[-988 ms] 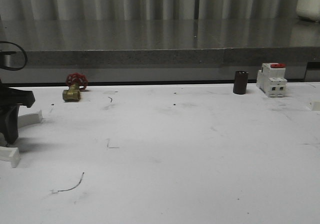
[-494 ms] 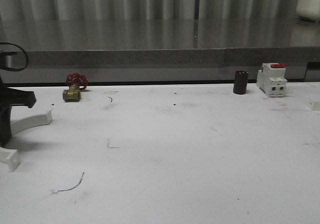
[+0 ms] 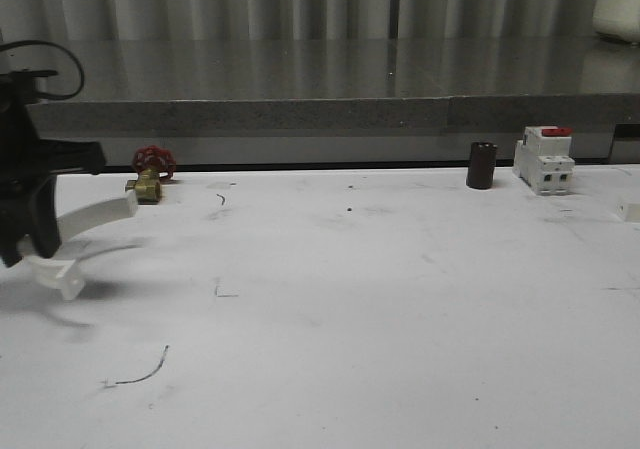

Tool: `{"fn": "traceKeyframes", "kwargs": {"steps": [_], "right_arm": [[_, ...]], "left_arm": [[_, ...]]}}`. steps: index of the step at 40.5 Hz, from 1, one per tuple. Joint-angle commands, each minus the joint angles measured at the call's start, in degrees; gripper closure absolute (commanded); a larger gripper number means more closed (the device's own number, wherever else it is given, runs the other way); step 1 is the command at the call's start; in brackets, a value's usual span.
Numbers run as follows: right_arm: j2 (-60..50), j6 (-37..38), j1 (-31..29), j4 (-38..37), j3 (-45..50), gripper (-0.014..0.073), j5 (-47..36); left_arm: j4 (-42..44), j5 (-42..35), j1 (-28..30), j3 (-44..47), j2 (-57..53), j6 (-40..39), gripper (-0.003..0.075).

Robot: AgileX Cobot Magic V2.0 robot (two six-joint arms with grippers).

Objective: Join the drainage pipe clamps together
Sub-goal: 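Lift the clamp half with the left gripper and carry it toward table center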

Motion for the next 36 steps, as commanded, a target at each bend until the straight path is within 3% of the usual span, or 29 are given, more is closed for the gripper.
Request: {"fn": "traceKeyframes", "kwargs": {"steps": [1, 16, 36], "right_arm": [[0.9, -0.1, -0.4, -0.4, -2.1, 0.0003, -4.2], [0.9, -0.1, -0.4, -0.4, -2.1, 0.0003, -4.2], [0.9, -0.1, -0.4, -0.4, -2.1, 0.0003, -4.2]], "left_arm": [[-1.5, 1.6, -3.9, -4.9, -3.1, -2.9, 0.074], [-1.4, 6.2, -12.3, -14.8, 2.7, -10.2, 0.074], [-1.7, 3.7, -13.3, -15.7, 8.0, -13.3, 0.074]]}}
